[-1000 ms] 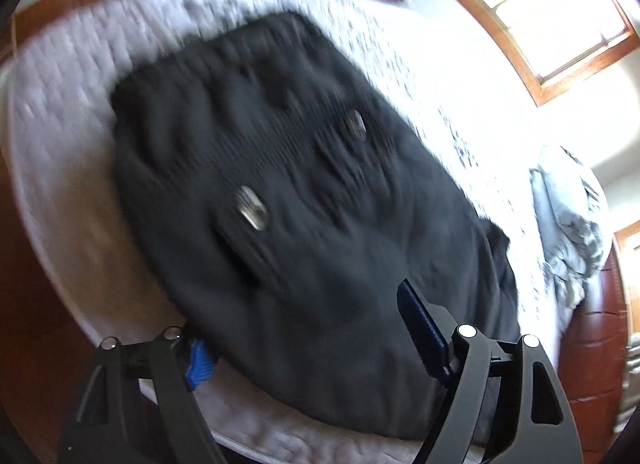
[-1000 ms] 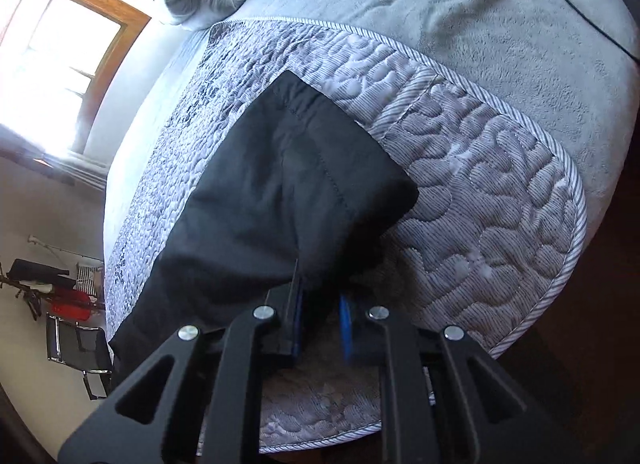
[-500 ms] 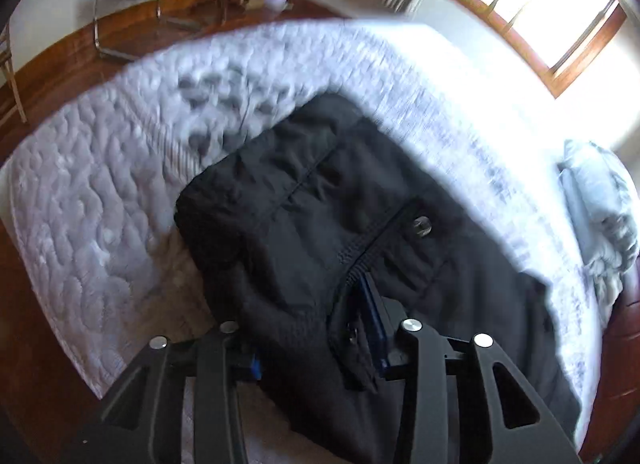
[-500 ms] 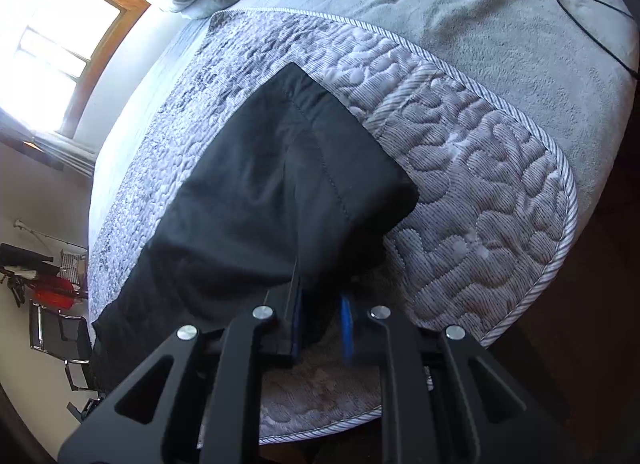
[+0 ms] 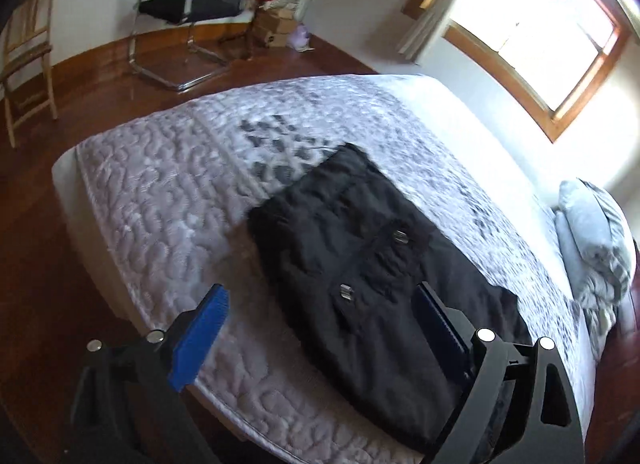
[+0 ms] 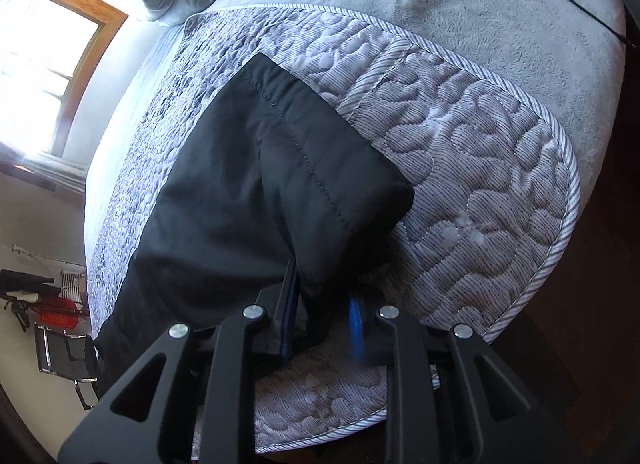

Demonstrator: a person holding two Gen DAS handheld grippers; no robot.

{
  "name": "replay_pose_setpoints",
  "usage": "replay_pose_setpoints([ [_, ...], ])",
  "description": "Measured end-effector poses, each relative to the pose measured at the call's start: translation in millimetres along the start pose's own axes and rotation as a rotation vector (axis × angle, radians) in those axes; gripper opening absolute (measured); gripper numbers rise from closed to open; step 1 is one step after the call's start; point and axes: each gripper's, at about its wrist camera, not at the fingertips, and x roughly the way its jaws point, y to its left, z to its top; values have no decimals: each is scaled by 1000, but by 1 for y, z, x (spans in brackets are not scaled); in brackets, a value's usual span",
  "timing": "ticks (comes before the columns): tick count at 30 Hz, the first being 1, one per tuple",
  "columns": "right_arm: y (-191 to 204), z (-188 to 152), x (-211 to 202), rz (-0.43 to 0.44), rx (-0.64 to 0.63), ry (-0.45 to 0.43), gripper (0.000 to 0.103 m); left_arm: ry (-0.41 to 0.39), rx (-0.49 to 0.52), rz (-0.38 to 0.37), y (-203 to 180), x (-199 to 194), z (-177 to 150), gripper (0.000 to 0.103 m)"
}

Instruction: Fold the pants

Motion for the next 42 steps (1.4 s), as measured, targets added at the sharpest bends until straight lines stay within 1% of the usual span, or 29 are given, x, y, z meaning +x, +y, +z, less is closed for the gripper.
replay_pose_setpoints([
  [2, 2, -1, 1, -17, 8, -2, 21, 17, 53, -46, -21, 3, -8, 96],
  [4, 2, -1, 3, -30, 22, 1, 21, 52, 122, -89, -46, 14, -21, 98],
  [5, 3, -2, 5, -36, 31, 6, 21, 80, 155, -88, -56, 23, -30, 98],
  [7, 1, -1, 8, -48, 53, 18, 21, 168, 215, -80, -71, 50, -48, 98],
  [8, 2, -1, 8, -54, 58, 18, 21, 192, 230, -72, -74, 60, -55, 98],
  [9, 2, -1, 7, -59, 56, 17, 20, 208, 251, -41, -76, 71, -62, 98],
  [10, 3, -1, 5, -62, 53, 14, 19, 202, 272, -24, -79, 76, -65, 98],
  [12, 11, -1, -4, -61, 32, -9, 15, 189, 306, -8, -84, 74, -69, 98],
  [15, 32, -1, -23, -67, -28, -67, 13, 176, 283, -42, -81, 62, -63, 99],
  [17, 55, -5, -38, -72, -87, -111, 13, 158, 254, -45, -75, 51, -59, 99],
  [21, 124, -21, -67, -57, -278, -206, 13, 125, 182, -64, -56, 29, -51, 99],
  [24, 182, -43, -80, -30, -446, -243, 13, 113, 147, -78, -43, 15, -50, 99],
  [26, 217, -60, -81, -13, -554, -249, 13, 111, 130, -86, -36, 10, -50, 99],
  [27, 238, -72, -80, 7, -615, -242, 13, 111, 120, -89, -32, 7, -51, 99],
  [30, 283, -101, -70, 41, -756, -205, 13, 112, 103, -95, -27, 3, -51, 99],
  [33, 323, -139, -52, 29, -899, -178, 13, 114, 80, -98, -20, -1, -50, 99],
  [38, 354, -188, -14, 29, -1025, -75, 13, 107, 57, -103, -11, -5, -50, 99],
  [42, 367, -225, 25, -44, -1121, 1, 13, 114, 40, -107, -5, -5, -53, 99],
])
